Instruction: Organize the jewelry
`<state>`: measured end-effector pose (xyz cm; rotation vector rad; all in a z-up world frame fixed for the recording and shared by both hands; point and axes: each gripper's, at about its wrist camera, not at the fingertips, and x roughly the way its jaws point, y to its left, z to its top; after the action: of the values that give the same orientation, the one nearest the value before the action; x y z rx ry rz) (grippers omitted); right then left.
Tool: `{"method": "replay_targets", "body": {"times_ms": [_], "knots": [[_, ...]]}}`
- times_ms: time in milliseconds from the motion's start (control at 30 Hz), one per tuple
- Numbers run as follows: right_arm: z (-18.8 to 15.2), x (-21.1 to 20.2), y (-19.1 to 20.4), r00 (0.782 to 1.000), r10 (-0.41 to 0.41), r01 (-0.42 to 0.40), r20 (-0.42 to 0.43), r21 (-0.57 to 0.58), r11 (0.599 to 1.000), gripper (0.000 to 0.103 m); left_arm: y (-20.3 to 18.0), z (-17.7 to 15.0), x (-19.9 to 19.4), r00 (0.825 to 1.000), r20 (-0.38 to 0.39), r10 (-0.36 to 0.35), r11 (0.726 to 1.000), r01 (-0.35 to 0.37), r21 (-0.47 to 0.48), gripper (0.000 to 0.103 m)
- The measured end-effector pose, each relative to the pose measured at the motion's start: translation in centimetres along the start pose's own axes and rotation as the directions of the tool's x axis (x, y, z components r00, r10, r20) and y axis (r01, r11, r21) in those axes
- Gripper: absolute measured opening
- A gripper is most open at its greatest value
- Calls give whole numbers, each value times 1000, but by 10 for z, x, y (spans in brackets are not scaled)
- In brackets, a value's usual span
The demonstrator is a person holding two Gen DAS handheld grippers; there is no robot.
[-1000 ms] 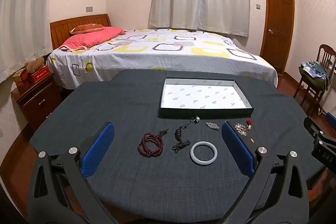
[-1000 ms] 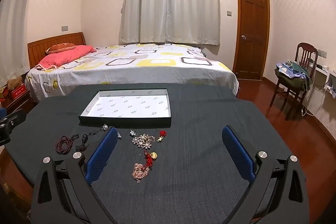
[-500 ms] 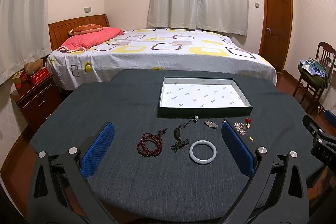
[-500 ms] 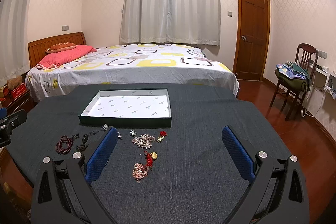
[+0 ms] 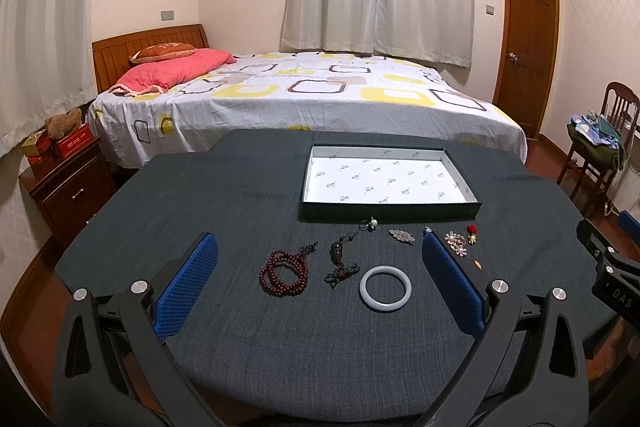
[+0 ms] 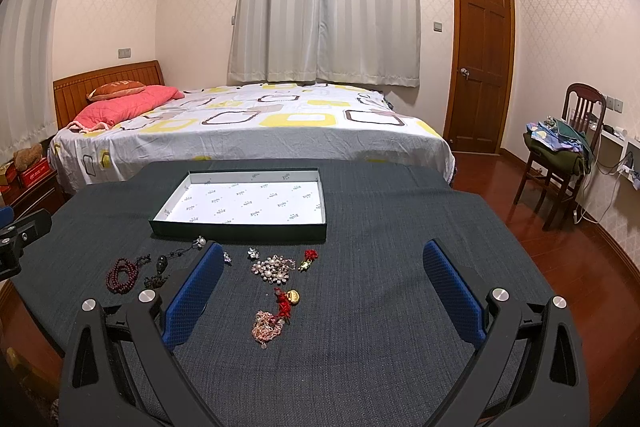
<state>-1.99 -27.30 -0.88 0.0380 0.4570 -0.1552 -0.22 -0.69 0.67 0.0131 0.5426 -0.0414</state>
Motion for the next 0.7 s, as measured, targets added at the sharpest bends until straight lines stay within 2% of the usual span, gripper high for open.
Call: {"method": "replay_targets", "body": {"times_ms": [700], "knots": [[-2, 0, 1, 1000, -1, 1, 1, -2, 1000, 97, 0, -5, 1, 1000, -10, -3, 1000, 3, -6, 100]]}}
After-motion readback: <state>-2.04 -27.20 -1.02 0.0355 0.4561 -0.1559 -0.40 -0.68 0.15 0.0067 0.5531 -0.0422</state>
